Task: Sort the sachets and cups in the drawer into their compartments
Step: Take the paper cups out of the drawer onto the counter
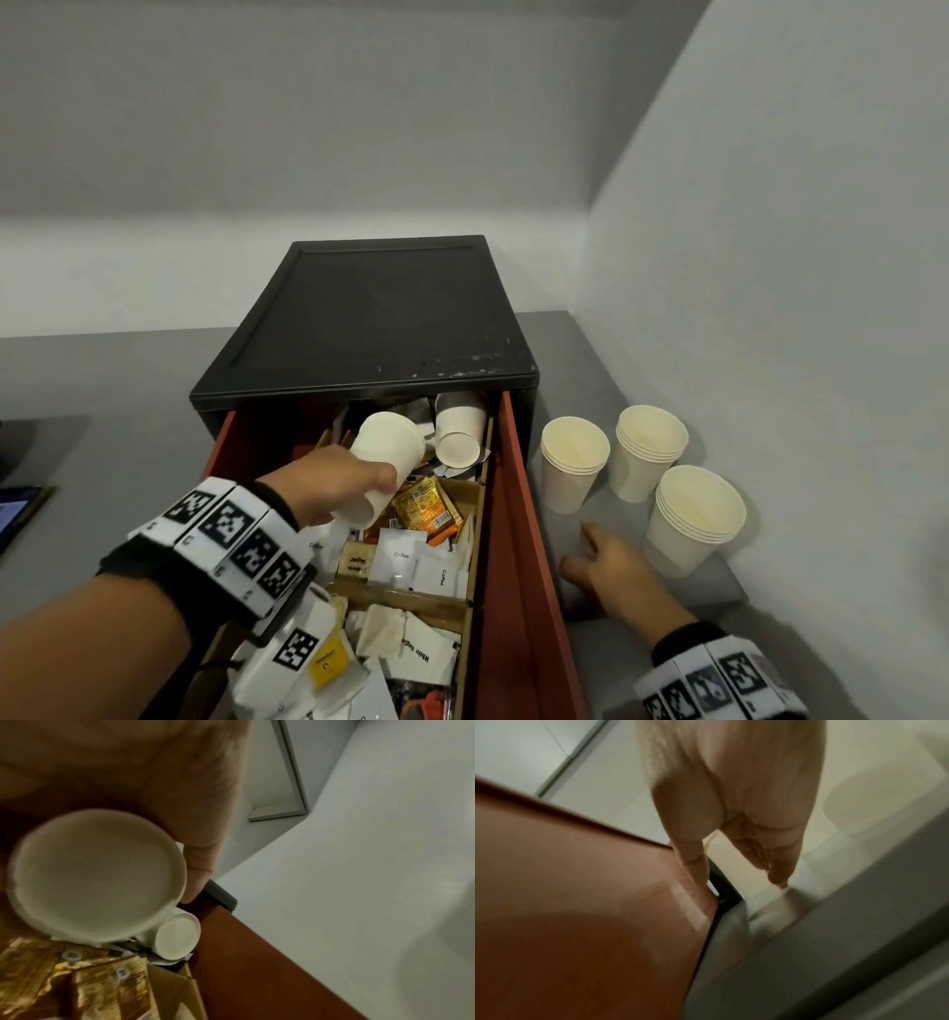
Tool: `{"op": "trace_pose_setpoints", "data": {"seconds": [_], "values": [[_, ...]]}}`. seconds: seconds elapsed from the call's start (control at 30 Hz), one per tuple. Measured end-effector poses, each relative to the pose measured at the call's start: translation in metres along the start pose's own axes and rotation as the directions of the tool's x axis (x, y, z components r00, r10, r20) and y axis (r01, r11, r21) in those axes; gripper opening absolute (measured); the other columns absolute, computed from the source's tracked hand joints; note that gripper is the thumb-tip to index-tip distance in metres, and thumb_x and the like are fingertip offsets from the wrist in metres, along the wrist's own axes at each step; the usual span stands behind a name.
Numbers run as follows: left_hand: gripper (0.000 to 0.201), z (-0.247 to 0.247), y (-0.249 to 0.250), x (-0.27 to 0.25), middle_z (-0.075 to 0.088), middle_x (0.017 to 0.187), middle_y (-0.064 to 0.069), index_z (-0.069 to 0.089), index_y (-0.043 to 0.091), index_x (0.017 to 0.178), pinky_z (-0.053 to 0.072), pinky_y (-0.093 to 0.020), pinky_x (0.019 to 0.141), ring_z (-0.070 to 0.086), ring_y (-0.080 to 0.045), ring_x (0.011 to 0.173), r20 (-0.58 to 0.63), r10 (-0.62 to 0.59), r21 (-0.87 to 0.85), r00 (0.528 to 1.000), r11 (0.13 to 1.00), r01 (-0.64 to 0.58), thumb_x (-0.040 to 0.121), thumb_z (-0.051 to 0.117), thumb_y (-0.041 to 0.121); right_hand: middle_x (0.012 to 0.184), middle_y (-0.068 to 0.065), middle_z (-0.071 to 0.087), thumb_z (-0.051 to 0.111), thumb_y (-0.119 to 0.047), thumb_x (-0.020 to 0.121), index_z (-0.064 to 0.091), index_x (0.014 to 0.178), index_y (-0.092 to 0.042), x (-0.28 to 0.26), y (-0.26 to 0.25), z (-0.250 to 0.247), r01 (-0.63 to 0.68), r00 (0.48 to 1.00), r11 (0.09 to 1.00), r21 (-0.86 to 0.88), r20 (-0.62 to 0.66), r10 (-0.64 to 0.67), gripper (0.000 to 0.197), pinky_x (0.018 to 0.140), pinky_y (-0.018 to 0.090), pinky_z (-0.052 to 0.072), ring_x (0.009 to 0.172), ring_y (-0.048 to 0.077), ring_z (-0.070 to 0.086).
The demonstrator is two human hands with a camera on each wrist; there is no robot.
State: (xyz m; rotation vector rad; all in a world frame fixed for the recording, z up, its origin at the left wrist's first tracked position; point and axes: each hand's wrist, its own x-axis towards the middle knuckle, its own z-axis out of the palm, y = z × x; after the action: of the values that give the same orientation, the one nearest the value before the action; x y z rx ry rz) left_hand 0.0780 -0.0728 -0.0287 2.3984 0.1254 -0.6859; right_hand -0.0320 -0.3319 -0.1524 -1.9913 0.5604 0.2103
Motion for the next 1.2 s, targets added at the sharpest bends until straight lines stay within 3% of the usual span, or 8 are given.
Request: {"op": "trace_pose_setpoints", "data": {"seconds": [0.17,0.33,0.53,0.67,0.8,0.97,1.07,1.2], "values": [[0.073,-0.008,0.006,-0.039,0.056,0.105,-0.007,0.047,0.015,0.117,0.046,-0.023,0.068,0.056,-0.02,0.093,0.113,0.136,0.0,0.984,0.991,-0.137,0.051,0.063,0.042,0.126,0.002,0.061,0.062,-0.02,0.088,0.055,0.128,-0.013,-0.038,-0.043,-0.038,0.18,0.982,0.983,-0.03,-0.048,-0.181,0.041,0.092,0.021,0.044,0.108,0.012,0.059],[0.071,0.005,0.033,-0.072,0.053,0.11,0.0,0.037,0.025,0.123,0.053,-0.03,0.083,0.056,-0.016,0.099,0.093,0.382,-0.231,0.92,0.907,-0.353,0.063,0.075,0.031,0.105,-0.005,0.069,0.061,-0.026,0.088,0.064,0.101,-0.03,-0.076,-0.105,-0.068,0.396,0.918,0.882,0.255,-0.134,-0.373,0.014,0.091,0.026,0.05,0.101,0.012,0.064],[0.062,0.029,0.065,-0.087,0.05,0.113,0.009,0.029,0.032,0.122,0.05,-0.016,0.071,0.053,-0.007,0.101,0.024,0.619,-0.327,0.785,0.747,-0.579,0.079,0.071,0.018,0.115,-0.004,0.068,0.08,-0.059,0.053,0.058,0.119,-0.025,-0.088,-0.146,-0.063,0.439,0.837,0.782,0.443,0.114,-0.534,0.077,0.09,0.028,0.049,0.107,0.012,0.062],[0.076,0.038,0.069,-0.081,0.054,0.119,0.011,0.036,0.03,0.132,0.051,-0.02,0.081,0.055,-0.006,0.108,0.09,0.692,-0.337,0.717,0.698,-0.632,0.07,0.078,0.021,0.116,0.003,0.067,0.086,-0.049,0.047,0.056,0.123,-0.023,-0.08,-0.146,-0.055,0.488,0.822,0.716,0.5,0.012,-0.569,0.086,0.09,0.037,0.054,0.11,0.02,0.063],[0.063,0.033,0.064,-0.059,0.054,0.121,0.003,0.045,0.031,0.127,0.052,-0.03,0.089,0.056,-0.014,0.108,0.141,0.616,-0.329,0.775,0.768,-0.55,0.075,0.075,0.015,0.112,0.003,0.068,0.077,-0.038,0.05,0.058,0.12,-0.022,-0.07,-0.136,-0.062,0.539,0.82,0.682,0.494,-0.122,-0.559,0.075,0.085,0.036,0.053,0.108,0.022,0.062],[0.046,0.037,0.057,-0.015,0.053,0.118,-0.004,0.047,0.016,0.129,0.045,-0.022,0.065,0.054,-0.013,0.09,-0.031,0.34,-0.317,0.94,0.888,-0.332,0.086,0.064,0.018,0.107,0.0,0.069,0.074,-0.037,0.048,0.058,0.119,-0.022,-0.064,-0.127,-0.077,0.551,0.822,0.613,0.567,-0.244,-0.514,0.075,0.073,0.026,0.052,0.1,0.016,0.064],[0.044,0.041,0.059,0.011,0.051,0.11,-0.005,0.047,0.004,0.126,0.039,-0.019,0.055,0.052,-0.014,0.079,-0.147,0.233,-0.289,0.961,0.919,-0.267,0.087,0.062,0.019,0.098,-0.004,0.07,0.073,-0.036,0.045,0.059,0.114,-0.022,-0.059,-0.122,-0.084,0.545,0.828,0.576,0.609,-0.282,-0.484,0.072,0.063,0.02,0.052,0.088,0.009,0.066],[0.051,0.049,0.066,0.043,0.061,0.116,-0.014,0.055,0.001,0.121,0.046,-0.03,0.072,0.059,-0.028,0.098,-0.212,0.206,-0.112,0.955,0.966,-0.233,0.081,0.067,0.031,0.104,0.003,0.067,0.074,-0.038,0.047,0.056,0.122,-0.017,-0.049,-0.111,-0.084,0.52,0.851,0.58,0.627,-0.322,-0.415,0.08,0.064,0.022,0.052,0.095,0.017,0.064]]}}
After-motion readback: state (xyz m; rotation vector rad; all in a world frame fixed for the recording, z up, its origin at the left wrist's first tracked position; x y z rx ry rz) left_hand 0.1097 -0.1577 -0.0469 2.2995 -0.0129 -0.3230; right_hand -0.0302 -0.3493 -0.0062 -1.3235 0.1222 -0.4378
